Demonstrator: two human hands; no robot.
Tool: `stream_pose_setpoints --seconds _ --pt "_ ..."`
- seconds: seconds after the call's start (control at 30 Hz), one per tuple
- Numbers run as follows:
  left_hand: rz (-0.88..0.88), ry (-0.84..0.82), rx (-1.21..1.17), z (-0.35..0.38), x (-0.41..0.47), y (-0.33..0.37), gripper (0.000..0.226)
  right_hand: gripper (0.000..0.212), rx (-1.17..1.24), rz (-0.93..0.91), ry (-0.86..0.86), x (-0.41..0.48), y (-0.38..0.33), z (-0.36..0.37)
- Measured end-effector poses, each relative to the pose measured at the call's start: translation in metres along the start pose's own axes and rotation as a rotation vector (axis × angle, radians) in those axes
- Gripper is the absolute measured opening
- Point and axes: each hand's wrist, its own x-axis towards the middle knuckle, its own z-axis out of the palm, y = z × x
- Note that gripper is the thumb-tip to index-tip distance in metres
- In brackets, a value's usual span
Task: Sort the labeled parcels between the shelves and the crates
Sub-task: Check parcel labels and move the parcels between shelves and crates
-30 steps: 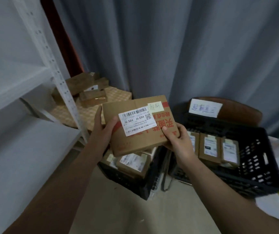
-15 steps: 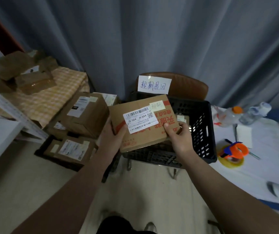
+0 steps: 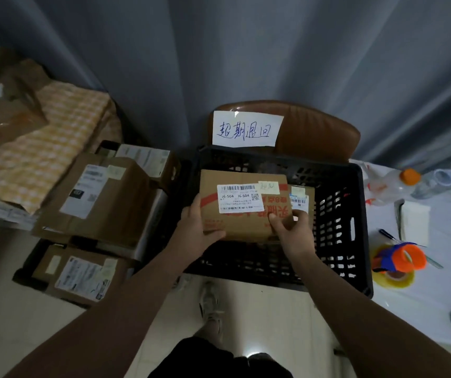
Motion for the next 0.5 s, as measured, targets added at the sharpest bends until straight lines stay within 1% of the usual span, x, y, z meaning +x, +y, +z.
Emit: stream_pose_setpoints --seconds 0.07,0.13,0.2,0.4,0.5 --pt "0.033 -0.010 0.145 0.003 0.026 -0.001 0.088 0.058 -0.032 0.018 -0.007 0.020 -0.001 0.007" --pt "0.057 -0.062 0.269 0.007 0.051 -0.006 0.078 0.058 -0.043 0.040 -0.003 0.037 0.002 0.016" --pt "0.044 -0.114 0.351 0.013 0.072 -0.012 0.072 0.056 -0.052 0.064 -0.003 0.052 0.009 0.026" --pt "0.033 -0.135 0.458 0.042 0.121 -0.032 0.068 0.060 -0.057 0.135 -0.014 0.089 0.037 0.056" --pt "-0.015 -0.121 0.608 0.057 0.135 -0.043 0.066 0.058 -0.080 0.118 -0.035 0.109 0.041 0.073"
